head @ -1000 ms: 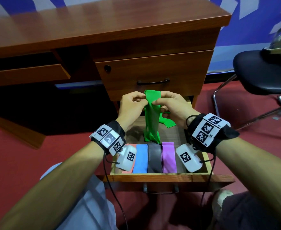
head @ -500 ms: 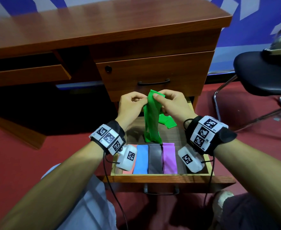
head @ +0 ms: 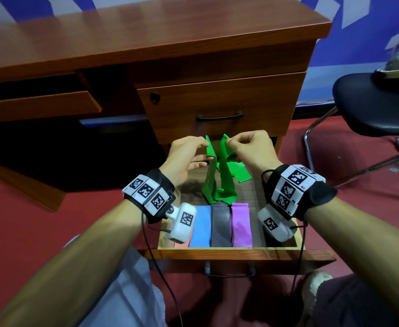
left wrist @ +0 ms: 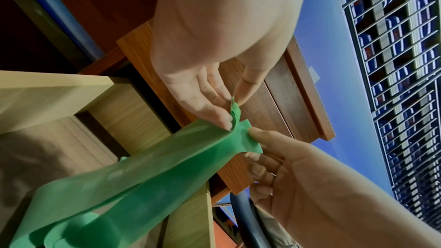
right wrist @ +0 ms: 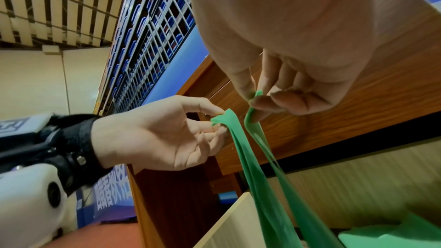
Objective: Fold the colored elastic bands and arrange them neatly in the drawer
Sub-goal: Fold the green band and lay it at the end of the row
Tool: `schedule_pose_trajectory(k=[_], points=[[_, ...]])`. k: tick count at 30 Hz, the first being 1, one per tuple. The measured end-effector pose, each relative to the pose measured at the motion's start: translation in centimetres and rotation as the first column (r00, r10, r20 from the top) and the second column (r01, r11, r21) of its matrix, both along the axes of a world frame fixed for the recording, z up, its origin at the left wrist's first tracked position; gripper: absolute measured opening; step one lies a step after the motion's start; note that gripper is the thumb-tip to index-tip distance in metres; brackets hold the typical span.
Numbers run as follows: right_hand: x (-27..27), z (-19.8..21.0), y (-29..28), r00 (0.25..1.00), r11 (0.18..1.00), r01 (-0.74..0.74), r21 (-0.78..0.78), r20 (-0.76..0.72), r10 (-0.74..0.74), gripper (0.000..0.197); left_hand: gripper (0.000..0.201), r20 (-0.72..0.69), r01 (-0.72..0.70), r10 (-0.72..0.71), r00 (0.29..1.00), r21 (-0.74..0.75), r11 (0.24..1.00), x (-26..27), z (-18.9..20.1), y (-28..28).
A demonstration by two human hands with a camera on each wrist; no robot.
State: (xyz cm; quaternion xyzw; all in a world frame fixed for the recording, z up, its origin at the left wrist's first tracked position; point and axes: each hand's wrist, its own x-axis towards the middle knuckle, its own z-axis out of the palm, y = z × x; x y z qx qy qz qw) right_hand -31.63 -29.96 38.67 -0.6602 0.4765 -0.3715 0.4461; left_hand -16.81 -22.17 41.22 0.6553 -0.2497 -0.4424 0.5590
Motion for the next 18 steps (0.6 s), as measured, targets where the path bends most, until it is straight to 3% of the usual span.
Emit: schedule_pose_trajectory(k=[6, 18], points=[[-0.6, 1.1, 1.2, 0.982, 0.987, -0.085, -0.135, -0.179, 0.060, 0.018, 0.008, 0.005, 0.093, -0.093, 0.996, 0.028, 0.995, -0.7, 0.3, 0.5], [-0.3, 1.1, 1.7, 0.931, 0.935, -0.251, -0.252, -0.326, 0.162, 0.031, 0.008, 0.023, 0.090, -0.091, 0.996, 0.036, 0.995, -0.7, 0.3, 0.5]])
